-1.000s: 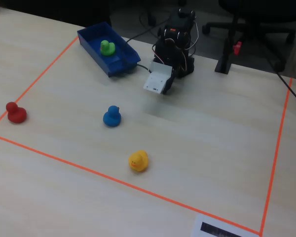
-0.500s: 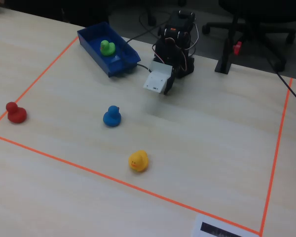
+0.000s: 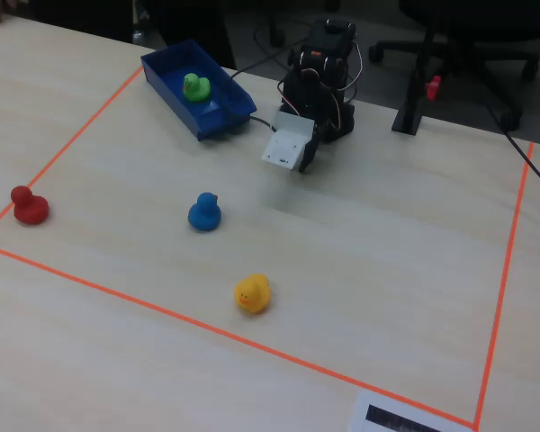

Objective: Grasp green duck and put it into box.

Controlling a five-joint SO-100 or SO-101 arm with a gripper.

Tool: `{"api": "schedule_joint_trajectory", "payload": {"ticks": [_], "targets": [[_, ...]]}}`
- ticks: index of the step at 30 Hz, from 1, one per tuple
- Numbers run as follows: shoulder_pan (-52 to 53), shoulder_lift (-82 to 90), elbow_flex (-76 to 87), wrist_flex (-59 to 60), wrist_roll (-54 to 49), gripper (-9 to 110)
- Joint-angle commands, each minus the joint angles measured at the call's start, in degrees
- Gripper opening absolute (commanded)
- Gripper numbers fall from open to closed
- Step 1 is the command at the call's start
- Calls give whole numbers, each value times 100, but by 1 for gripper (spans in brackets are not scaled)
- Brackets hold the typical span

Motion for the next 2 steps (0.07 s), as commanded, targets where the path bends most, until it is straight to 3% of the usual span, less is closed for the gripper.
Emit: {"api": "schedule_joint_trajectory", "payload": {"ticks": [1,2], "targets": [[-35,9,-9,88,26,5],[-35,9,-9,88,26,5]]}}
